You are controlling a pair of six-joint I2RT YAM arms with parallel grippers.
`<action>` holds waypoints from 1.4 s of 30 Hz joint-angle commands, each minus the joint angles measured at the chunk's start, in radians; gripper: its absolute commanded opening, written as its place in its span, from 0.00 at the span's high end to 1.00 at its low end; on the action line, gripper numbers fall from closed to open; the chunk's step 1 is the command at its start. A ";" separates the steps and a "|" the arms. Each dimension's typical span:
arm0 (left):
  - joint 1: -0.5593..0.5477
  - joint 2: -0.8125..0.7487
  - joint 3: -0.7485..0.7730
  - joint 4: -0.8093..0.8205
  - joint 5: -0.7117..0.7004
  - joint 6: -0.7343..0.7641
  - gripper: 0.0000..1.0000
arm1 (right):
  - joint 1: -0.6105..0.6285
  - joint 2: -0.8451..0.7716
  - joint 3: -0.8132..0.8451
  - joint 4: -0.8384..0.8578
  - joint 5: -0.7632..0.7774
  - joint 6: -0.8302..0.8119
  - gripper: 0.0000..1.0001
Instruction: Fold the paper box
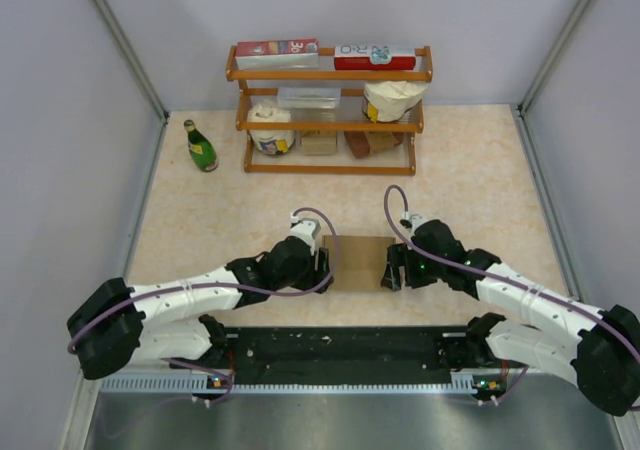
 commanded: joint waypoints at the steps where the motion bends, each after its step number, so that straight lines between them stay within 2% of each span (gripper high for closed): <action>1: -0.005 -0.009 0.003 0.036 -0.028 0.036 0.31 | 0.011 -0.002 0.022 0.024 0.033 -0.045 0.27; 11: -0.005 0.063 -0.001 0.124 0.003 0.042 0.30 | 0.011 0.032 0.028 0.050 0.025 -0.049 0.27; 20: -0.005 0.076 -0.008 0.165 0.037 0.030 0.30 | 0.011 0.029 0.016 0.076 -0.021 -0.016 0.37; 42: -0.005 0.037 -0.045 0.187 0.066 0.007 0.34 | 0.011 0.029 0.016 0.084 -0.051 0.024 0.49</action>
